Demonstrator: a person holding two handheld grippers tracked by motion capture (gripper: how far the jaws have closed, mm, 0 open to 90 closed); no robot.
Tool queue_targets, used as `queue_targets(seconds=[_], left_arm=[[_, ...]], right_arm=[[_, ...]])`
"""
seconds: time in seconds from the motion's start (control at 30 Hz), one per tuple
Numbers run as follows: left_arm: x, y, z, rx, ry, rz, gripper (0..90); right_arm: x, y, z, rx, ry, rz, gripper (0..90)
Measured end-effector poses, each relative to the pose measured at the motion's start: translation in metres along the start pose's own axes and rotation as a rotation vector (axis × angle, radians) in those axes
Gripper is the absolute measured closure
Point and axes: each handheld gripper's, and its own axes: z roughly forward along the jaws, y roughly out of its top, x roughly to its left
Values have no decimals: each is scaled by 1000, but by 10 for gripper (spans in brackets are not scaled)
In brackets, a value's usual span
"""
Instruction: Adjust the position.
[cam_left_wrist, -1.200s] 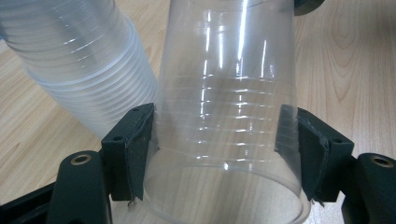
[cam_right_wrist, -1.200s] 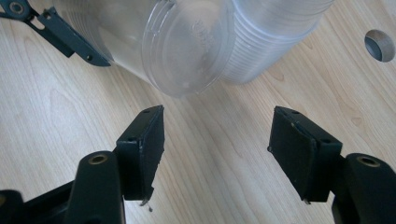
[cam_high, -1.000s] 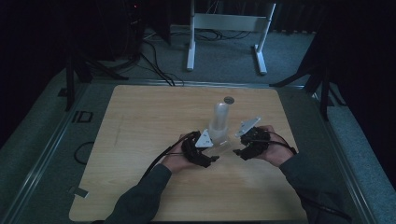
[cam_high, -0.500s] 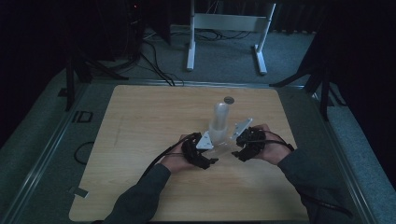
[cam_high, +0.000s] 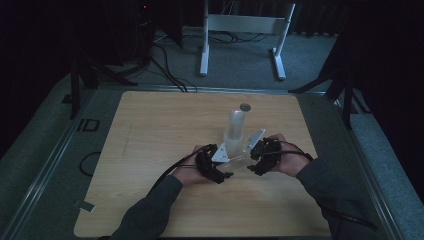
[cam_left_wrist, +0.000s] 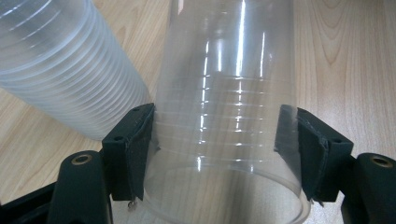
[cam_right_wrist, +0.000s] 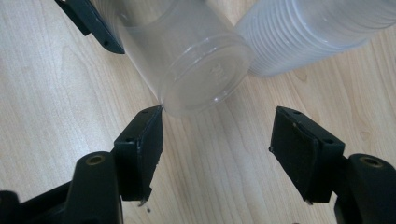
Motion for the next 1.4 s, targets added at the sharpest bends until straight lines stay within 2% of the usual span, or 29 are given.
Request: queue_targets(seconds=[0.27, 0.43, 0.57, 0.8, 0.97, 1.17, 1.2, 1.4], left_arm=[[-1, 1, 1, 19, -5, 25, 297], [-4, 3, 3, 45, -12, 60, 297], [-5, 3, 4, 60, -23, 70, 297], [-6, 3, 6, 72, -29, 85, 297], [-9, 4, 7, 83, -33, 113, 296], [-13, 5, 7, 65, -37, 113, 295], [-18, 4, 11, 5, -43, 41, 295], [-17, 5, 10, 19, -45, 67, 293]], right_arm=[[5, 4, 3, 18, 31, -36, 335], [9, 7, 6, 41, 47, -73, 335], [11, 9, 9, 49, 56, -99, 335], [15, 11, 12, 58, 66, -116, 331], [16, 12, 16, 70, 73, -137, 321], [20, 14, 19, 73, 85, -145, 327], [21, 15, 20, 74, 88, -142, 328], [22, 15, 22, 84, 91, -157, 348]])
